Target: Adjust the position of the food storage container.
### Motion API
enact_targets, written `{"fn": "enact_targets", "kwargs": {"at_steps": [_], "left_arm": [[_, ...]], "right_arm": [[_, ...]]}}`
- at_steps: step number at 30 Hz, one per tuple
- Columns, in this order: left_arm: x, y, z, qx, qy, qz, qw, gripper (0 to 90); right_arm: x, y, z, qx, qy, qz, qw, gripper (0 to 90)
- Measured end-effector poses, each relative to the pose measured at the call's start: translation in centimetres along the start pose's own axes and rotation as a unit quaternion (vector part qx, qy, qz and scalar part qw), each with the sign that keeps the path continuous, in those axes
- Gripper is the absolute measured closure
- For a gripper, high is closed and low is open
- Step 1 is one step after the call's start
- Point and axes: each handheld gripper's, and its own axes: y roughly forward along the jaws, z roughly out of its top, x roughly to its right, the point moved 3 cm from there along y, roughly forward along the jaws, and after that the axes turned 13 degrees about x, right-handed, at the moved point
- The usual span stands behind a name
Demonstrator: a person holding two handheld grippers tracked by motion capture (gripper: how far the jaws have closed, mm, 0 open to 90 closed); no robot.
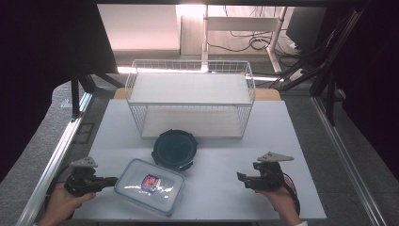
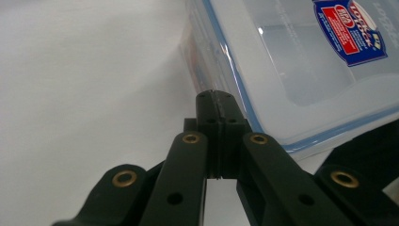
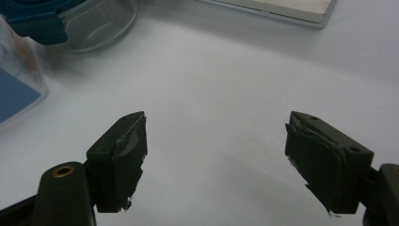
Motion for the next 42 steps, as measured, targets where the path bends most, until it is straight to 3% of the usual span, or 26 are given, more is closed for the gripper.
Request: {"fn": "enact_targets", "kwargs": {"at_steps": [7, 21, 31, 42], "left_arm": [[1.9, 0.9, 0.0, -0.006, 0.015, -0.026, 0.9995, 89.8], [4.8, 2.9, 0.2, -0.01, 0.022, -0.065, 0.9976, 89.8], [6.7, 4.1, 0.6, -0.012, 0.027, -0.08, 0.9964, 89.9], [7.8, 5.2, 0.9, -0.009, 0.024, -0.083, 0.9962, 89.8]], "right_arm": [[0.0, 0.0, 0.0, -0.001, 0.0, 0.001, 1.0, 21.1], [0.1, -0.1, 0.0, 0.001, -0.002, -0.001, 1.0, 21.0], [0.2, -0.1, -0.1, 0.0, 0.001, -0.002, 1.0, 21.0], [0.3, -0.1, -0.1, 0.001, 0.0, -0.003, 1.0, 20.7]]}}
